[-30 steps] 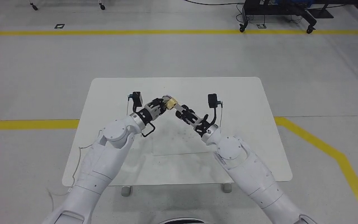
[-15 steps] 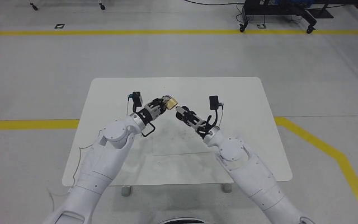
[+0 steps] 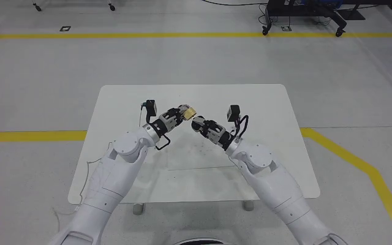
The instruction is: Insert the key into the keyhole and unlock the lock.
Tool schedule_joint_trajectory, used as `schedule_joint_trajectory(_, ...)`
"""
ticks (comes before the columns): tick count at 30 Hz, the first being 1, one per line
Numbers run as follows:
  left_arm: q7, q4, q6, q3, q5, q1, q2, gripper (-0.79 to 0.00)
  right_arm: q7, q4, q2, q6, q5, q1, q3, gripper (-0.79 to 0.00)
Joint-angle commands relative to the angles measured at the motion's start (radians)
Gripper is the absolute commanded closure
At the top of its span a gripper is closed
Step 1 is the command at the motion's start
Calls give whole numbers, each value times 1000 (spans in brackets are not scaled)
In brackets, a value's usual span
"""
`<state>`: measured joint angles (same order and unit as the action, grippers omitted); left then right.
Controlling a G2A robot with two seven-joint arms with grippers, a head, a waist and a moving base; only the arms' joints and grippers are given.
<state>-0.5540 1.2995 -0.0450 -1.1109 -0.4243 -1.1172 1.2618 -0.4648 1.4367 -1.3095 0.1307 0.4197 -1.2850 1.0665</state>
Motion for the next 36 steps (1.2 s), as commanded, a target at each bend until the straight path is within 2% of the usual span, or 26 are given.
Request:
schedule_joint_trajectory(1,-1,0,-3,-1,1,0,1,0,-19,-8,-1,-5,34,0,5,0)
schedule_joint_trajectory(18,-45,10,-71,7,32,-6,4,0,-135,-72,-12,-74,268,16,26,0)
schedule_joint_trajectory(36,-99,33,-186,-15,40,-31,2,0,-333,-152,-35,-152,630,19,34,0)
